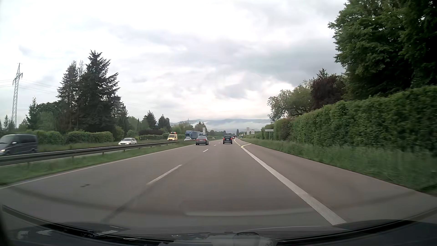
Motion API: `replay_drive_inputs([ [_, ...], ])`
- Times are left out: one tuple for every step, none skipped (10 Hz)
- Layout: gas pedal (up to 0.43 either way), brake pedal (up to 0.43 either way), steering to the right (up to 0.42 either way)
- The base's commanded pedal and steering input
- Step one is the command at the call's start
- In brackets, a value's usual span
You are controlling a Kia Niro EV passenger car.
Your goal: Follow the waypoints while adhering to traffic rules and regulations
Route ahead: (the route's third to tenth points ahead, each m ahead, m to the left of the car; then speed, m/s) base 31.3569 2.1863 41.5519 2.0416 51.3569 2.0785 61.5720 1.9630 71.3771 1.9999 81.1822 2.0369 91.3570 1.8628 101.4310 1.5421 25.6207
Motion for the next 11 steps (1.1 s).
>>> replay_drive_inputs([
  [0.157, 0.0, 0.002],
  [0.157, 0.0, 0.002],
  [0.157, 0.0, 0.002],
  [0.157, 0.0, 0.002],
  [0.157, 0.0, 0.002],
  [0.157, 0.0, 0.002],
  [0.157, 0.0, 0.002],
  [0.157, 0.0, 0.002],
  [0.157, 0.0, 0.002],
  [0.157, 0.0, 0.002],
  [0.157, 0.0, 0.002],
])
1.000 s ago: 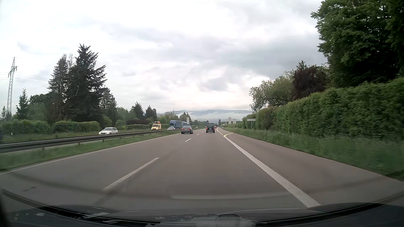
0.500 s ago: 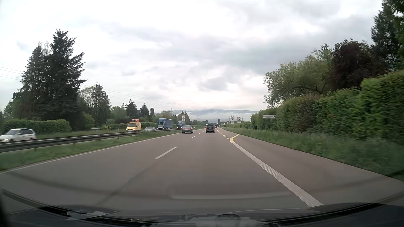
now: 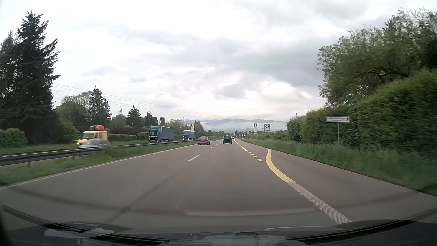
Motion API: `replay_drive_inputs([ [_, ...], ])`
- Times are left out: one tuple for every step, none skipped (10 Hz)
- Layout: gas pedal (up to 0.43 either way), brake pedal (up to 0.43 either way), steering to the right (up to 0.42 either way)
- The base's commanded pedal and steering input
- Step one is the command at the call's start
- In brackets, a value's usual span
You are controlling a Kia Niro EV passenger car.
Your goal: Follow the waypoints while adhering to traffic rules and regulations
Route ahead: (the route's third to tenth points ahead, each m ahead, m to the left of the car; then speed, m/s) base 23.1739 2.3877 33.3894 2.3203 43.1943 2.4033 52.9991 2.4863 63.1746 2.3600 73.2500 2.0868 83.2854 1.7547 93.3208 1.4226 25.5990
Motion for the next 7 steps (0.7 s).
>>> replay_drive_inputs([
  [0.157, 0.0, 0.002],
  [0.157, 0.0, 0.002],
  [0.157, 0.0, 0.002],
  [0.157, 0.0, 0.002],
  [0.157, 0.0, 0.002],
  [0.157, 0.0, 0.002],
  [0.157, 0.0, 0.002],
])
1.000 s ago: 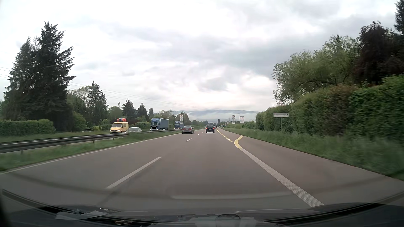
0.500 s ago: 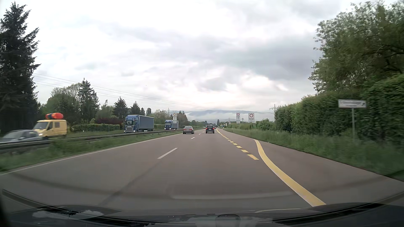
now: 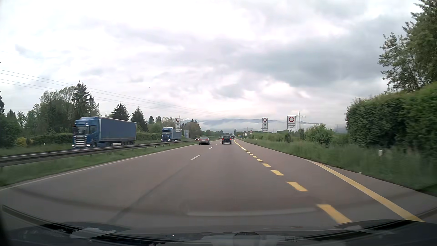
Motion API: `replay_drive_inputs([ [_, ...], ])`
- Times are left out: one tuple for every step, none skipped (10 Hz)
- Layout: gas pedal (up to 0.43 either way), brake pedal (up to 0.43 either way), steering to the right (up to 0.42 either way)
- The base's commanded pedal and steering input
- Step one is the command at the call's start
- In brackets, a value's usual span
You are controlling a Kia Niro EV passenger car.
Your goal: Follow the waypoints while adhering to traffic rules and regulations
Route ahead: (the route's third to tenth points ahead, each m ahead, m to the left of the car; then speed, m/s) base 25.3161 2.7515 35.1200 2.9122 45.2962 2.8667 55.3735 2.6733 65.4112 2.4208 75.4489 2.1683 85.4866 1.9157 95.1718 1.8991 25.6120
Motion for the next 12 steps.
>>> replay_drive_inputs([
  [0.15, 0.0, 0.002],
  [0.15, 0.0, 0.002],
  [0.15, 0.0, 0.002],
  [0.15, 0.0, 0.002],
  [0.15, 0.0, 0.002],
  [0.15, 0.0, 0.002],
  [0.15, 0.0, 0.002],
  [0.15, 0.0, 0.002],
  [0.15, 0.0, 0.002],
  [0.15, 0.0, 0.002],
  [0.15, 0.0, 0.002],
  [0.15, 0.0, 0.002],
])
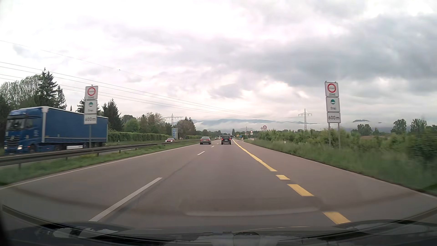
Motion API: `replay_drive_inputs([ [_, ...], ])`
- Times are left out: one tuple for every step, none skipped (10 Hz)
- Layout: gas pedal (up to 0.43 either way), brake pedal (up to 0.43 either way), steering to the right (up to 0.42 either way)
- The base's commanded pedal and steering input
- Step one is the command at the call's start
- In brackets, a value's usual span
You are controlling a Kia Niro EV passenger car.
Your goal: Follow the waypoints while adhering to traffic rules and regulations
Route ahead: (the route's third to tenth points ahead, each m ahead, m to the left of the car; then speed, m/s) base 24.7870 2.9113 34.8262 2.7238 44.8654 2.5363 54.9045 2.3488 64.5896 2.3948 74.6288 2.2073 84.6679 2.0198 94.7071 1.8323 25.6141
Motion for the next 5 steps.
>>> replay_drive_inputs([
  [0.15, 0.0, 0.002],
  [0.15, 0.0, 0.002],
  [0.15, 0.0, 0.002],
  [0.15, 0.0, 0.001],
  [0.15, 0.0, 0.002],
])
